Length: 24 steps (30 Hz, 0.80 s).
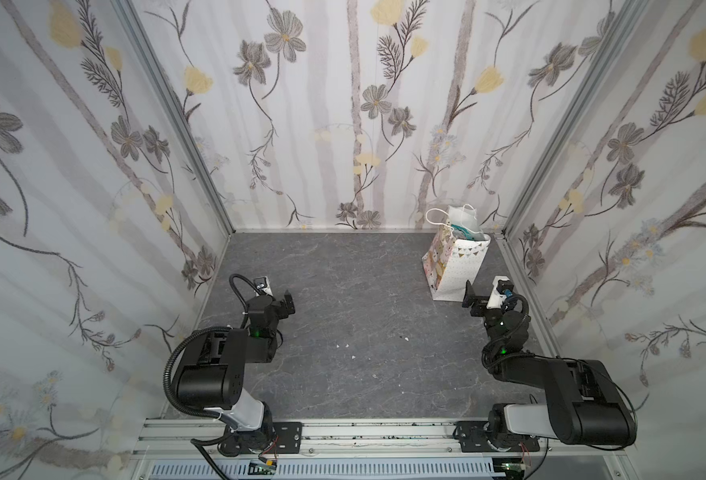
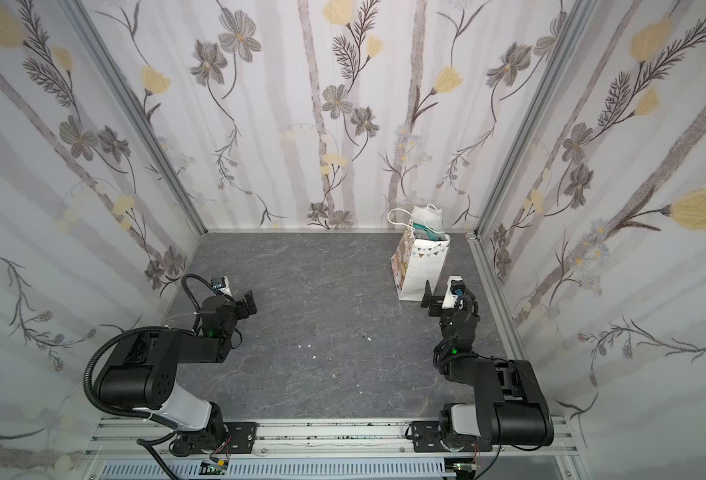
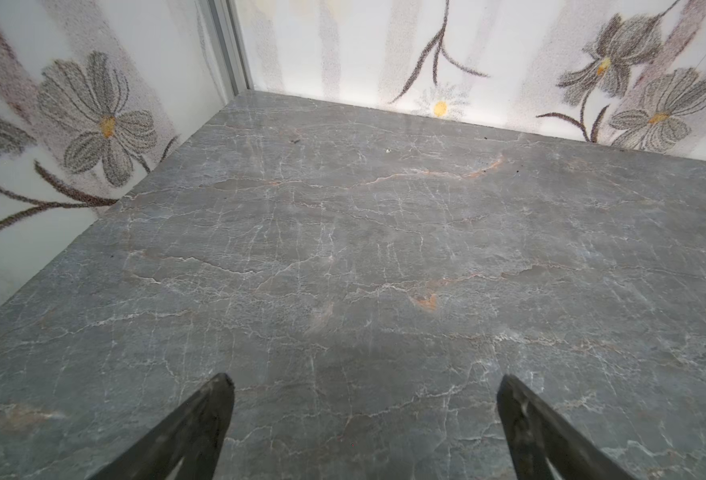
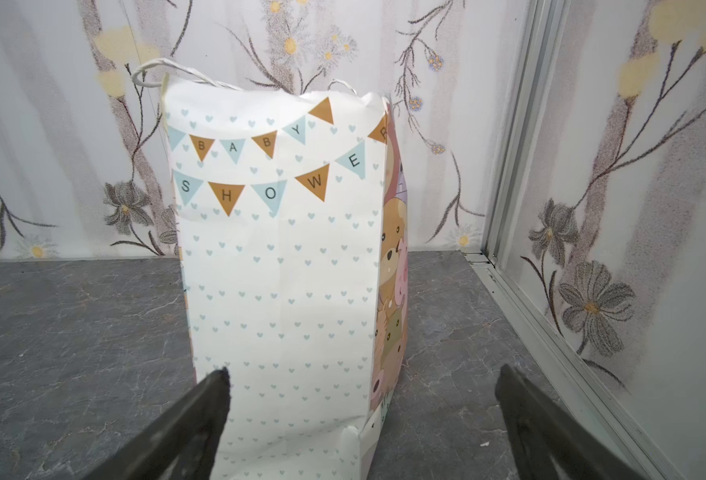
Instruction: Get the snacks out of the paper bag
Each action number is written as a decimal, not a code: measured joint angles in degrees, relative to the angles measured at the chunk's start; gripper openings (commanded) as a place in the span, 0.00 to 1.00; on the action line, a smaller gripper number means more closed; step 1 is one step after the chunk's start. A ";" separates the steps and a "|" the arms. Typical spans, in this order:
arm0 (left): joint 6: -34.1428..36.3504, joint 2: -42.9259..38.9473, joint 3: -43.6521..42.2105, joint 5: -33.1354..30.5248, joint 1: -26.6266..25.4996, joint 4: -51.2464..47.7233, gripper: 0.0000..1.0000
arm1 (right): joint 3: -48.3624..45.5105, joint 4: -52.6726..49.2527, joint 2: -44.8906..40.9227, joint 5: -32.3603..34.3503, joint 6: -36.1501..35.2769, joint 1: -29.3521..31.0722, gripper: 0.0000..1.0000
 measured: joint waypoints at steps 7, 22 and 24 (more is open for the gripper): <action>0.00 0.00 0.00 0.00 0.00 0.00 1.00 | -0.09 0.07 0.00 -0.20 -0.02 0.04 1.00; -0.02 -6.25 -3.04 -0.17 -0.04 -0.13 1.00 | -0.87 -0.57 -2.38 -0.48 -0.31 0.59 1.00; -0.02 -12.20 -4.00 -0.52 -0.28 -1.84 1.00 | -0.61 -3.80 -7.21 -0.61 -0.63 1.40 1.00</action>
